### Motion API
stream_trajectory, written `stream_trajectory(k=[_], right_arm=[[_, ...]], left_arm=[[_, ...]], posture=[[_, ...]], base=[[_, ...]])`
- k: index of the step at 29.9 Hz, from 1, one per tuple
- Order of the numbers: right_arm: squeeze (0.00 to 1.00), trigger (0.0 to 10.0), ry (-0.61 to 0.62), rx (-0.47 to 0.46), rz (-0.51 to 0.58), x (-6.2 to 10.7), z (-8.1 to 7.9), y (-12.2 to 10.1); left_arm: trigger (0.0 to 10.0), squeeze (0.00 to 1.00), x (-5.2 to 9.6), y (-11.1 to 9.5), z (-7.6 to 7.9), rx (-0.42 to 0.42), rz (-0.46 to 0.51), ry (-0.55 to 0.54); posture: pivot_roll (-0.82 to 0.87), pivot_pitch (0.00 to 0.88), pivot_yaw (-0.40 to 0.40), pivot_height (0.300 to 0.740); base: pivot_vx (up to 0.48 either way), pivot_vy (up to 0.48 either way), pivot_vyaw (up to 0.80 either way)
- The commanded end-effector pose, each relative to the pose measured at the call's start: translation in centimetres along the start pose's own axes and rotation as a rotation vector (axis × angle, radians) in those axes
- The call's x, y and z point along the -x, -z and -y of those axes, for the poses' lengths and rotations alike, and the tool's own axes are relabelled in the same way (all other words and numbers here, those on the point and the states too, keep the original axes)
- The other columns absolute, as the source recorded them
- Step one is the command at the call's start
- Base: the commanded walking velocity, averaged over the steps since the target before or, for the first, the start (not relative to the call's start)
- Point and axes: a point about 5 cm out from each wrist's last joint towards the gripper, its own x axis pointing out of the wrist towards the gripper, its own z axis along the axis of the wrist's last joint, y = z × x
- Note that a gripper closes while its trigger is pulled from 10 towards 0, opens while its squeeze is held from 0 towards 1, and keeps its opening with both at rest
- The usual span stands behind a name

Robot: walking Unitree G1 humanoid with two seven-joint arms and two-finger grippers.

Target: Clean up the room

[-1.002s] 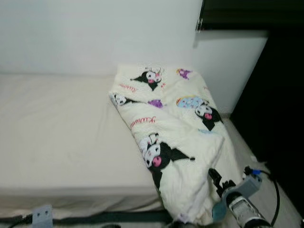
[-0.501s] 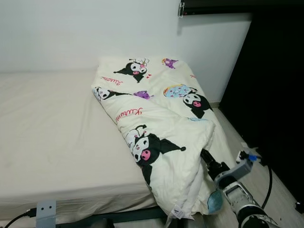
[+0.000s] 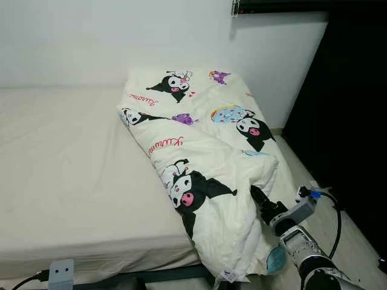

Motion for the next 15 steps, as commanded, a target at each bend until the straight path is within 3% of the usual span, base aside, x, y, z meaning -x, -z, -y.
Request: stream_trajectory(k=[1,6,10,15], right_arm=[[0.00,0.0,-0.042,0.010,-0.020,-0.3,-0.6,0.4],[0.00,0.0,-0.085,0.040,-0.052,-0.7,-1.4,1.0],[0.00,0.0,-0.076,0.058,-0.068,-0.9,-1.7,1.4],[0.00,0.0,-0.090,0.081,-0.075,-1.2,-2.1,1.3]], left_arm=[[10.0,0.00,0.1,0.5,0.1,-0.012,-0.013,0.002],[10.0,0.00,0.1,0.5,0.0,-0.018,-0.012,0.003],[10.0,0.00,-0.1,-0.3,-0.3,0.027,0.005,-0.027],[10.0,0.00,-0.7,-3.3,-1.7,0.099,0.091,-0.111]], posture=[[-0.08,0.000,-0.024,0.555],[-0.09,0.000,-0.022,0.555],[-0.09,0.000,-0.021,0.555],[-0.08,0.000,-0.027,0.555]], base=[[0.000,0.000,0.00],[0.000,0.000,0.00],[0.000,0.000,0.00],[0.000,0.000,0.00]])
